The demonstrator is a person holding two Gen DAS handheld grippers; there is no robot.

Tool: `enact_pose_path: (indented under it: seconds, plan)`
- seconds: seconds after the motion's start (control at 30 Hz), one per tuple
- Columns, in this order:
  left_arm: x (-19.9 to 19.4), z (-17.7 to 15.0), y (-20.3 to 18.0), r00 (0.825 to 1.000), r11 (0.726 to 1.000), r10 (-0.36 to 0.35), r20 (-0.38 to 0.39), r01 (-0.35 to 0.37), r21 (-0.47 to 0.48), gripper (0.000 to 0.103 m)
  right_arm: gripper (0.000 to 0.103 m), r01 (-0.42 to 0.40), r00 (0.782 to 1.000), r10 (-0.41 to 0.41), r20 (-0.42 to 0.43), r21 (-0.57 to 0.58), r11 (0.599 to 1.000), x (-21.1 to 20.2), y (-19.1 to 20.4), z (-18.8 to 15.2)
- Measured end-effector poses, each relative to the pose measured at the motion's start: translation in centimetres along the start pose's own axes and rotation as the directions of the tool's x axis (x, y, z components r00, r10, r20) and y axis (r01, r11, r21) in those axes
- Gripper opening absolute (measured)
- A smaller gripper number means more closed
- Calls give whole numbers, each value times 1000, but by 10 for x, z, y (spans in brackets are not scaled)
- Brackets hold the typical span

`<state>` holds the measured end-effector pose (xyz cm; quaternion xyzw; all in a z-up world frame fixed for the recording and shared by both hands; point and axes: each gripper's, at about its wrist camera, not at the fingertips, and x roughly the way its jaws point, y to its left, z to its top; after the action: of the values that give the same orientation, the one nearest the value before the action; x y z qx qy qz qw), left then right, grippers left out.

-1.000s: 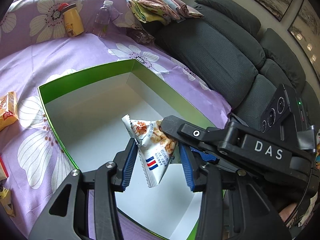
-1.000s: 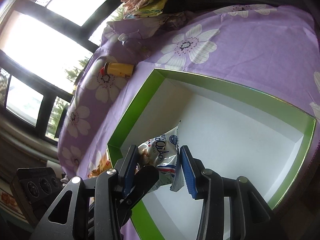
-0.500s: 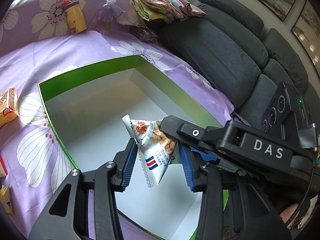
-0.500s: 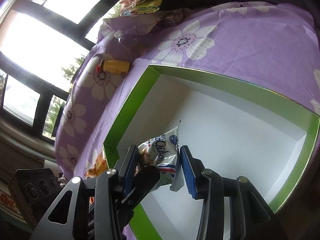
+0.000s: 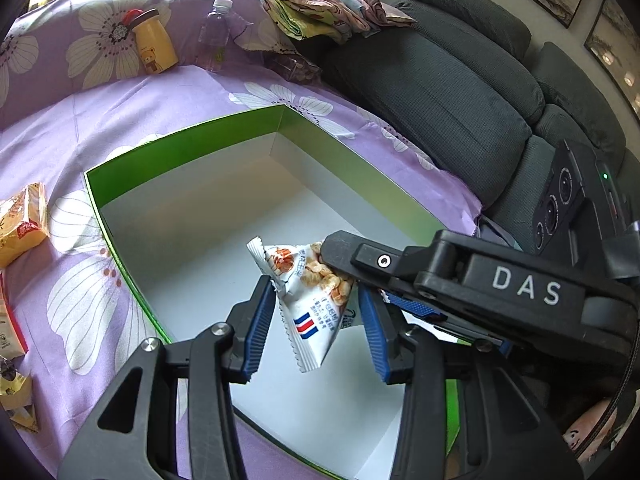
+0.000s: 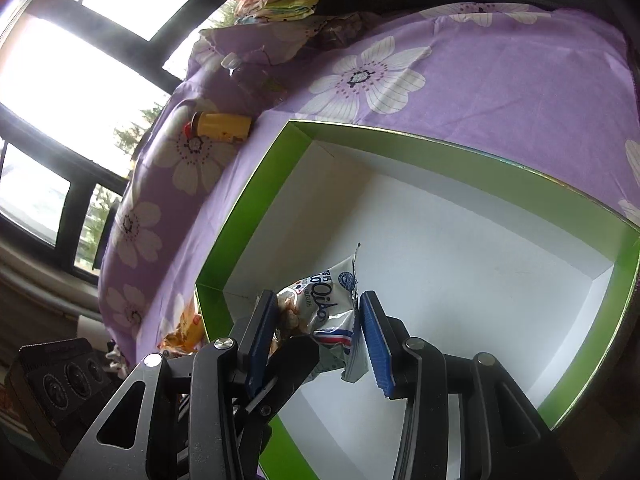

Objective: Organize snacks
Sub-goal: 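Lower the peanut bag into the box and open the right gripper, then withdraw the right gripper from the box back toward the snack pile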

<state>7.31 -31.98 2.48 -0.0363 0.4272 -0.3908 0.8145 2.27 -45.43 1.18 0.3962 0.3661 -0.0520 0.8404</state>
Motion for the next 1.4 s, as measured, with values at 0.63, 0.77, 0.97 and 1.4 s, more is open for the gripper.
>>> enact_pose_path:
  seconds: [0.63,0.77,0.97,1.4]
  plan:
    - [-3,-2,12,1000,999,-21,-11,20,-35,38,45,28,1000,-28,-9,-8,1000,4,2,0]
    - [-3,-3,11,1000,999,-11,-15,11,-30,38,45,29,1000,-29,-10,-12,1000,4,3,-1]
    - [-7,-4,13,1000,1000,-5,-10,5,-29,38,45,36,999,-36,-11,-10,999,4,3,-1]
    - [-44,-6,26,994,983,-85,67,94,-159,40,45,40,999,-40,-2,-17,999,0,7,-3]
